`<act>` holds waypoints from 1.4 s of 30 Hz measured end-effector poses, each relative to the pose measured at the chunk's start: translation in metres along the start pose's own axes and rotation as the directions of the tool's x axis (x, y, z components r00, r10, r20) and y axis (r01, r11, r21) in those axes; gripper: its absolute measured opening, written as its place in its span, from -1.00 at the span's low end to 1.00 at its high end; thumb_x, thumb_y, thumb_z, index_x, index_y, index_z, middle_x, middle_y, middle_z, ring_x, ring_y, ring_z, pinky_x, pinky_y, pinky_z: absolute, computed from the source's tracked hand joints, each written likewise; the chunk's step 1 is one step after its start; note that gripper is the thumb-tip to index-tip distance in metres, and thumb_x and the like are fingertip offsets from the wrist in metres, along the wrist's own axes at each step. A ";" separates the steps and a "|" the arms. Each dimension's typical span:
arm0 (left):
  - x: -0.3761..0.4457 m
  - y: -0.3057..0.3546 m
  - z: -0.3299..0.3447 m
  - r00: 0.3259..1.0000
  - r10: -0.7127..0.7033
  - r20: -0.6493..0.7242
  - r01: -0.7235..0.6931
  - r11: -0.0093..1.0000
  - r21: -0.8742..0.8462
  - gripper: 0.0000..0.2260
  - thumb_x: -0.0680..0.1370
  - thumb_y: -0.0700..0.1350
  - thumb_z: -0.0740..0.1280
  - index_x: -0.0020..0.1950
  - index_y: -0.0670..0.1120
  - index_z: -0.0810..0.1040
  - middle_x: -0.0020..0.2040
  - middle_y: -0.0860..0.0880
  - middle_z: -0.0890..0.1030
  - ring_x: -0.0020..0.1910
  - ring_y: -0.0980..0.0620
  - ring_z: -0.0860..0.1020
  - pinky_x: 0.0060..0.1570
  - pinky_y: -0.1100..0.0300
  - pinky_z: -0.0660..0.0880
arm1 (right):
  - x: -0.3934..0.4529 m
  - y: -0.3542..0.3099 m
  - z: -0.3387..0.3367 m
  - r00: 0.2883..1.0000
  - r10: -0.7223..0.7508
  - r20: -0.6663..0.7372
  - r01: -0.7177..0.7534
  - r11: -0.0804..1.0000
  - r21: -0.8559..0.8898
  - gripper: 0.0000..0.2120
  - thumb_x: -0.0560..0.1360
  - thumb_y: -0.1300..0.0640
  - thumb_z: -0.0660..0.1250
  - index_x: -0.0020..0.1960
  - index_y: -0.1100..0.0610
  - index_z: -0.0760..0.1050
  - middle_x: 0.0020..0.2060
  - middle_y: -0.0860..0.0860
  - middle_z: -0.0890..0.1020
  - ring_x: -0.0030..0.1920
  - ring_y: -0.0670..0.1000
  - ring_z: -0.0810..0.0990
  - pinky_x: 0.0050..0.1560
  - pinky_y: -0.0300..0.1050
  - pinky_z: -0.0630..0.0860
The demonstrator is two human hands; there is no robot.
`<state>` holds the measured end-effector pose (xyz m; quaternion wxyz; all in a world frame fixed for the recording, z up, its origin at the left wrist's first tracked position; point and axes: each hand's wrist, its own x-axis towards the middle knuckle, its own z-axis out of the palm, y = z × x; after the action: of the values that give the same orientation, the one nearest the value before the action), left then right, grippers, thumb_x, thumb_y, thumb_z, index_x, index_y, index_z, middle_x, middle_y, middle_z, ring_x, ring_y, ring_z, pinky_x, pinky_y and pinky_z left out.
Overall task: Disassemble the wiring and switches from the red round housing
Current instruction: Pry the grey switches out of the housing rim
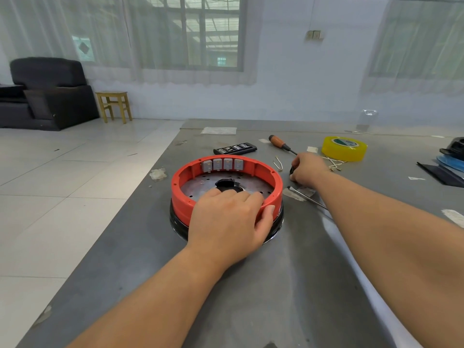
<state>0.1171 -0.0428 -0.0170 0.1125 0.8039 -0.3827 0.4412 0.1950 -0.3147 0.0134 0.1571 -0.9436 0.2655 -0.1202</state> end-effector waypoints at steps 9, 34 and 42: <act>0.000 0.000 -0.001 1.000 0.001 0.029 0.000 1.000 -0.022 -0.66 0.62 0.12 0.23 -0.29 0.01 0.52 -0.42 0.03 0.55 -0.43 -0.06 0.53 -0.30 0.14 0.17 | -0.036 0.010 -0.031 0.995 -0.093 0.044 0.095 0.994 -0.047 -0.71 0.57 0.03 0.42 0.24 0.10 0.59 0.20 0.09 0.64 0.19 0.11 0.58 0.13 -0.07 0.51; -0.012 0.002 -0.023 0.986 0.026 0.164 -0.033 0.999 0.039 -0.61 0.62 0.18 0.15 0.02 -0.03 0.67 -0.27 -0.01 0.68 -0.24 -0.14 0.65 -0.14 -0.03 0.50 | -0.157 0.074 -0.039 0.986 -0.071 -0.150 -0.014 0.866 -0.500 -0.74 0.58 0.32 0.24 0.19 0.10 0.54 0.08 0.11 0.62 0.10 0.18 0.59 -0.19 -0.01 0.41; -0.018 0.025 -0.021 0.962 -0.147 0.229 0.116 0.983 0.144 -0.64 0.55 0.21 0.25 0.07 -0.03 0.64 -0.03 -0.04 0.64 -0.07 -0.14 0.61 -0.10 -0.04 0.36 | -0.158 0.071 -0.034 0.978 -0.161 -0.132 0.042 0.774 -0.632 -0.76 0.60 0.18 0.25 0.19 0.03 0.60 0.08 0.07 0.65 0.14 0.15 0.58 0.03 0.01 0.44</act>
<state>0.0807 -0.0395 -0.0232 0.0425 0.8804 -0.3097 0.3566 0.0205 -0.2943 -0.0038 -0.1964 -0.9403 0.2519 -0.1177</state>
